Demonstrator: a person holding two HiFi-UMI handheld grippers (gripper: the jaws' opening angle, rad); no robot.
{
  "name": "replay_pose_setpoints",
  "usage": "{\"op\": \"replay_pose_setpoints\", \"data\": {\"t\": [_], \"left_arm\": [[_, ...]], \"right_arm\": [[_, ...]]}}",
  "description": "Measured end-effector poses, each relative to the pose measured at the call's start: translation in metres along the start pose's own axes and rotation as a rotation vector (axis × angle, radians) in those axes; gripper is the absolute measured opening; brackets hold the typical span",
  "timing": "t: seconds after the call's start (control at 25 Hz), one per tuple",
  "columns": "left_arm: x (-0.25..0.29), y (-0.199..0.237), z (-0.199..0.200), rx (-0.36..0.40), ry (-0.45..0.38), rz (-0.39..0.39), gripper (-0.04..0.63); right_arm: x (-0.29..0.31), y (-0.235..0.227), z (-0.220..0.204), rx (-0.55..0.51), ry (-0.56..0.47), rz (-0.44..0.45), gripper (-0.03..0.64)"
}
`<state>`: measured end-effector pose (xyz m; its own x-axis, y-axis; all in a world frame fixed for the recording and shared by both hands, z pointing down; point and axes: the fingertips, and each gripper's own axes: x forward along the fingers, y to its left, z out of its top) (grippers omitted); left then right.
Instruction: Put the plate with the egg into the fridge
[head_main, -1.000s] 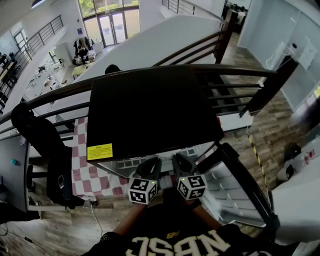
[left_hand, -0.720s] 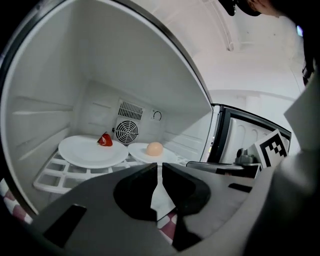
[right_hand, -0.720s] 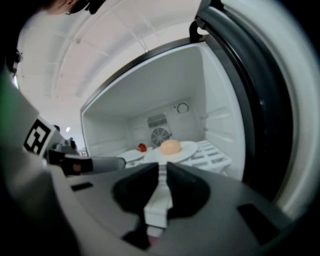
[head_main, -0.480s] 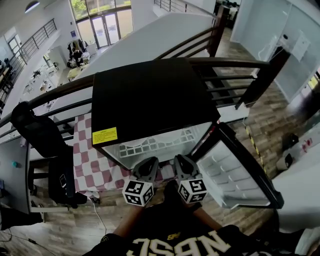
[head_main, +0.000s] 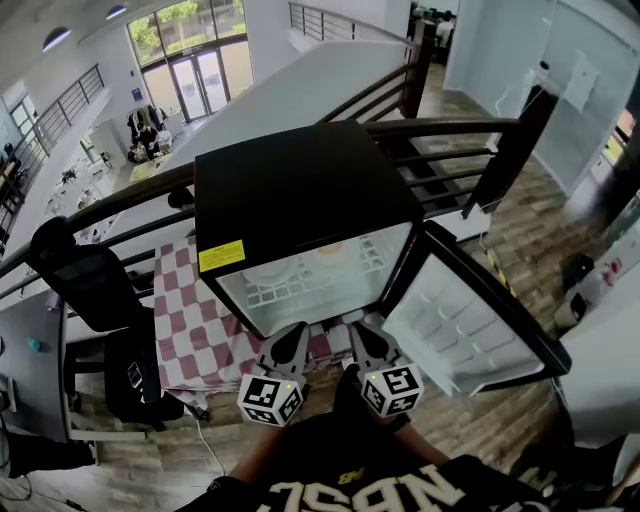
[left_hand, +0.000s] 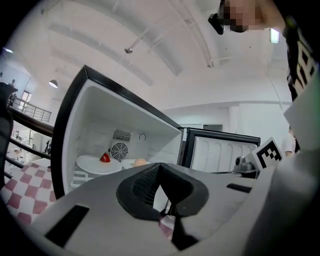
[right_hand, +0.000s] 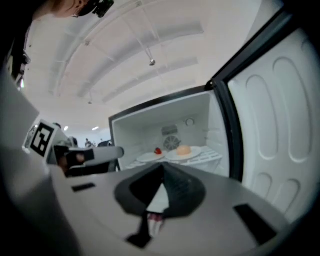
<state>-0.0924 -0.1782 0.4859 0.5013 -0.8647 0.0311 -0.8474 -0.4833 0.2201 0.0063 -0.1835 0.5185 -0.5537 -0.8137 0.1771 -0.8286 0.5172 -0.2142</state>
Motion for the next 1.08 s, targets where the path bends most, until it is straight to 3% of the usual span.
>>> {"op": "replay_pose_setpoints", "data": {"t": [0.56,0.88,0.96,1.08], "left_arm": [[-0.013,-0.013,0.000,0.031,0.026,-0.050,0.021],[-0.011,0.004,0.005,0.021,0.012,-0.016,0.021],[-0.008,0.006,0.009,0.030,0.001,-0.017,0.021],[0.000,0.010,0.019,0.045,-0.019,-0.018,0.021]], "right_arm": [[-0.012,0.017,0.015,-0.048,-0.071,-0.031,0.020],[0.000,0.019,0.018,-0.006,-0.067,-0.017,0.021],[0.003,0.014,0.029,0.033,-0.092,-0.014,0.021],[0.007,0.003,0.055,0.008,-0.147,-0.028,0.020]]}}
